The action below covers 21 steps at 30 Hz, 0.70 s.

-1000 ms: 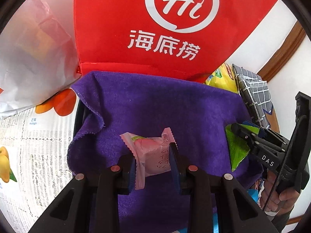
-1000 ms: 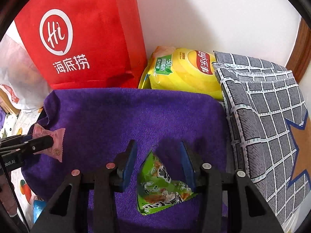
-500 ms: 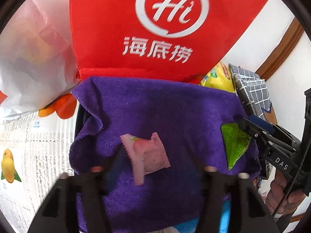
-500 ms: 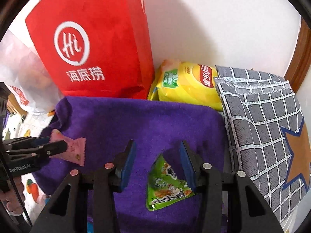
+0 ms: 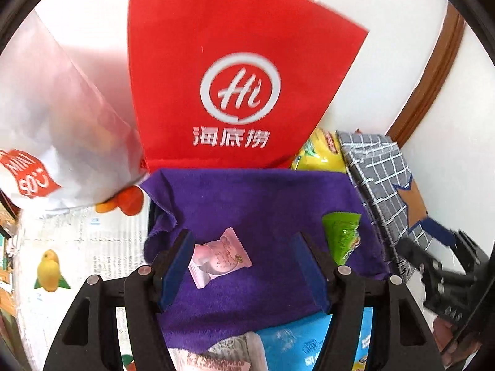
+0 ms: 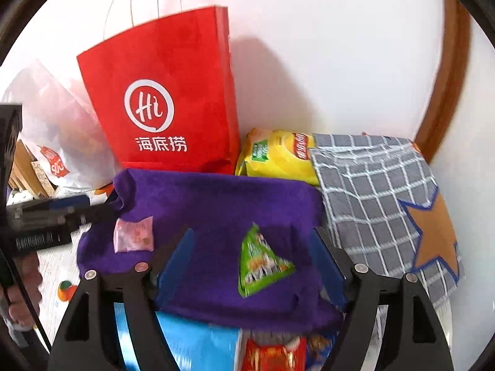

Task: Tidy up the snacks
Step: 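Move both tools back toward the remaining snacks on the sheet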

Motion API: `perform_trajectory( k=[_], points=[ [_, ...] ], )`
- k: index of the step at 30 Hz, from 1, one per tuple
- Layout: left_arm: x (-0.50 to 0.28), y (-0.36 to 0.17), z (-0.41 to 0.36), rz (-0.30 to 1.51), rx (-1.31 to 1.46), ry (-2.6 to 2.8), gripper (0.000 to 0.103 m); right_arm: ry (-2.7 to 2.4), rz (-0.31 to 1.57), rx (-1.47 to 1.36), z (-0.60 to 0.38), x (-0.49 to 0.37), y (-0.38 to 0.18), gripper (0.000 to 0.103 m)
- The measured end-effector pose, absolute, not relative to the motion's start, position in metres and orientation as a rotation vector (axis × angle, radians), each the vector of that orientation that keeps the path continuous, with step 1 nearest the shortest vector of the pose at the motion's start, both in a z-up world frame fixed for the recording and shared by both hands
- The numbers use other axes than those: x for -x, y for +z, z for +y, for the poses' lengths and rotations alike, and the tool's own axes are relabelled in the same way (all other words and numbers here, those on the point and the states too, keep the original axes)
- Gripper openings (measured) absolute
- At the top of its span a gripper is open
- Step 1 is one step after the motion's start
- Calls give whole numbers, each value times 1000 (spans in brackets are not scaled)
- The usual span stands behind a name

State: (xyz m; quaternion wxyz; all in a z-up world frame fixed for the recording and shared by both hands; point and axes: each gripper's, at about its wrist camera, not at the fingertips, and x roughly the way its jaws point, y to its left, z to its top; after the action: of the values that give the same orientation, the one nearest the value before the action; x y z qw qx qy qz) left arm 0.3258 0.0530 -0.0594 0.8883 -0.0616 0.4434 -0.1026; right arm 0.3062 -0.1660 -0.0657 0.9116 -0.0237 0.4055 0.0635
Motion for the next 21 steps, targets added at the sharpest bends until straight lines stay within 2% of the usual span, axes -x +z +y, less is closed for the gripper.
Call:
perform_trajectory(
  k=[5,21],
  points=[
    [-295,-48,51,914,123,-207,65,30,834,82,-176,-269,-56,88],
    [-186,-45,41,889,72,-148,65,1,769,-48,-244,-171,-55,88]
  ],
)
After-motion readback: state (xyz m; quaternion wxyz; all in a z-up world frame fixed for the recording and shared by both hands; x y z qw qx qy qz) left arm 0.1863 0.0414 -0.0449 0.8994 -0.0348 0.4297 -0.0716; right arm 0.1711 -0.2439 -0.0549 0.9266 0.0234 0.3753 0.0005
